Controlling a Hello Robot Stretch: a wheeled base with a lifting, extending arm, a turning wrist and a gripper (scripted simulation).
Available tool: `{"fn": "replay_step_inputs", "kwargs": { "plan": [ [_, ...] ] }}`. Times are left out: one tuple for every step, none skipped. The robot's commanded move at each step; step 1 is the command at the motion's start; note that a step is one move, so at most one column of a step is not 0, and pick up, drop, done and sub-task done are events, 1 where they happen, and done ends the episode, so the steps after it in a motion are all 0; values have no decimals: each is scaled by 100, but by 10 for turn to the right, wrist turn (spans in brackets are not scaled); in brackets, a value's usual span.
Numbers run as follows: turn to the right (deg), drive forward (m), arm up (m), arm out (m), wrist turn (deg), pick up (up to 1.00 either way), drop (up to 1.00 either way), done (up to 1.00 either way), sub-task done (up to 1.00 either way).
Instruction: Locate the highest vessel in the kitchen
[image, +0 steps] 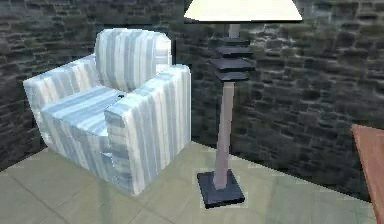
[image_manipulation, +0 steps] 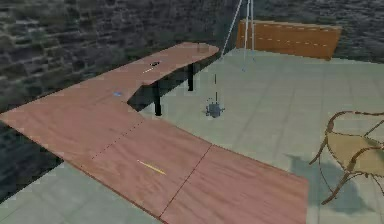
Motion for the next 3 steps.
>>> {"fn": "replay_step_inputs", "kwargs": {
  "plan": [
    [-450, 0, 0, 0, 0, 0, 0, 0, 0],
    [-150, 0, 0, 0, 0, 0, 0, 0, 0],
    [0, 20, 0, 0, 0, 0, 0, 0, 0]
  ]
}}
